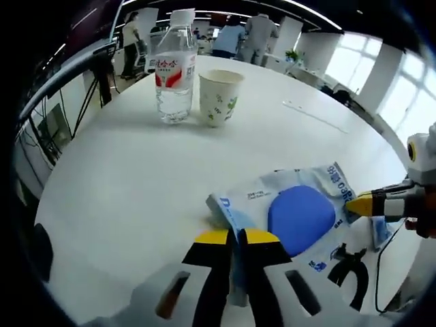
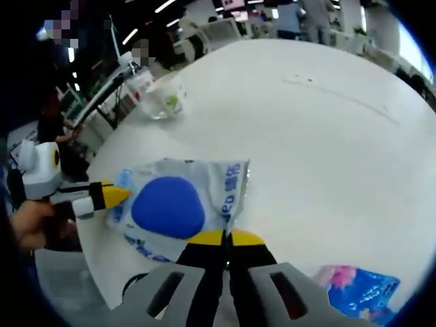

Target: Arrange the tabletop items into an orderly group along one side of the table until the central work area is clear of visible clutter.

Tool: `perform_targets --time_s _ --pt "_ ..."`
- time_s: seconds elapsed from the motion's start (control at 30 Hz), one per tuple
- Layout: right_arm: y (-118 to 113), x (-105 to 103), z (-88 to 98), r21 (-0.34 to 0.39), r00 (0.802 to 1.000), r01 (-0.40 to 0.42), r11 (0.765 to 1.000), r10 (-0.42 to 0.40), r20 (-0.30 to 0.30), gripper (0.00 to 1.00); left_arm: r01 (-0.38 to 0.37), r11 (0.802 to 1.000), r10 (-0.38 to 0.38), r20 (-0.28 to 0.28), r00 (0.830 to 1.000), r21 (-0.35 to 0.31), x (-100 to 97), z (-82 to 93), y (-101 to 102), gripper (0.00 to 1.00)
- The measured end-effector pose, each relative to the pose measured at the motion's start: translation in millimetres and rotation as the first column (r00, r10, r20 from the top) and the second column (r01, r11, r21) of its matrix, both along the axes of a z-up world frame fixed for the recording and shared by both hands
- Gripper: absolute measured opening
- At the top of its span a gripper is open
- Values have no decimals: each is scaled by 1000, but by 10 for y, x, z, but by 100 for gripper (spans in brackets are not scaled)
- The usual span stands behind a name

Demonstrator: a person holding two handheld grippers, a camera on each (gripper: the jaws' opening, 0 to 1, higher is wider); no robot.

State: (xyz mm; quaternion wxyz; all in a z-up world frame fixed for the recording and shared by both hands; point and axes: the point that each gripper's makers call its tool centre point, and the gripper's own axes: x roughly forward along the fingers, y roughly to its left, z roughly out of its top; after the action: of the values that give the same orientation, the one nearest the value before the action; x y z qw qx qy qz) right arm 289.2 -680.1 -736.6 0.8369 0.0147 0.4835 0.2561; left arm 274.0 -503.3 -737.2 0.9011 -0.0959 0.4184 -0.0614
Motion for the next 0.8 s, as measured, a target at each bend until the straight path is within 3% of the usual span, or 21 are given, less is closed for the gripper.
perform_targets --time_s 0.37,0.8 --pt "-62 -40 78 35 1000 14 999 -14 9 0 27 1000 -27 -3 1000 -2 51 92 -70 2" --pt "-319 80 195 70 996 84 994 -86 29 0 98 995 -98 25 995 8 319 272 -317 1"
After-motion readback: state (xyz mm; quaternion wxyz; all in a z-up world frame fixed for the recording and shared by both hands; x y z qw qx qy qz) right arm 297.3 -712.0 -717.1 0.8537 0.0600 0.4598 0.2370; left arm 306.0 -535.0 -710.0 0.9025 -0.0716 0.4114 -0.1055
